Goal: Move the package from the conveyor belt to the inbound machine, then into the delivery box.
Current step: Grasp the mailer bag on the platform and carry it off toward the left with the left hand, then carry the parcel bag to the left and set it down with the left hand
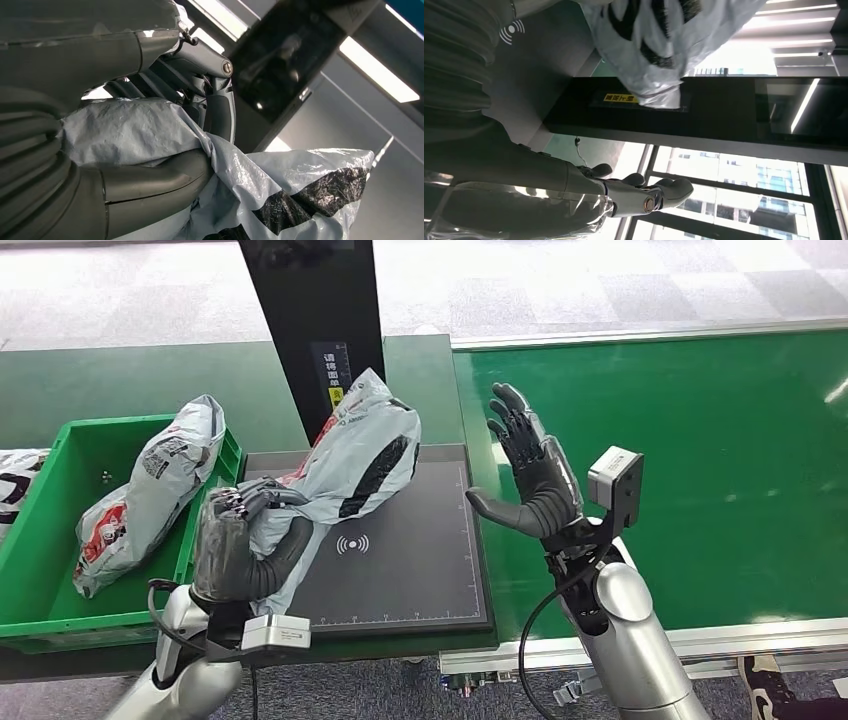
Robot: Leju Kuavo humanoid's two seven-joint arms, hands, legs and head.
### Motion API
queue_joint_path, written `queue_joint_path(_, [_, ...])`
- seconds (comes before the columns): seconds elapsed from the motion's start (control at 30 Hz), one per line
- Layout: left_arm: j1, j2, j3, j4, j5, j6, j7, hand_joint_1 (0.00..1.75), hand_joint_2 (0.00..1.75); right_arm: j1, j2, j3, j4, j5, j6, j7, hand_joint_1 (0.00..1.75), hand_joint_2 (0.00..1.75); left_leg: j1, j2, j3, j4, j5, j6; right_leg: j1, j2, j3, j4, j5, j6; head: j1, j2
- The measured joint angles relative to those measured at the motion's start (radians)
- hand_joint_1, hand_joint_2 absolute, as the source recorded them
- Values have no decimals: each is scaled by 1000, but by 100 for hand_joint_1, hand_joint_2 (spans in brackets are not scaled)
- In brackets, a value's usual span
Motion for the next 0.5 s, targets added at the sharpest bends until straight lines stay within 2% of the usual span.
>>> queue_joint_path(0.2, [27, 0, 75, -78, -10, 35, 10, 175, 175, 12, -2, -8, -6, -5, -7, -1, 0, 175, 0, 0, 0, 0, 0, 0, 0, 0, 0, 0, 0, 0, 0, 0])
queue_joint_path(0.5, [54, -9, 280, -138, 50, 63, 10, 175, 175, 97, -12, -43, -77, -3, -34, -2, 0, 175, 0, 0, 0, 0, 0, 0, 0, 0, -1, 0, 0, 0, 0, 0])
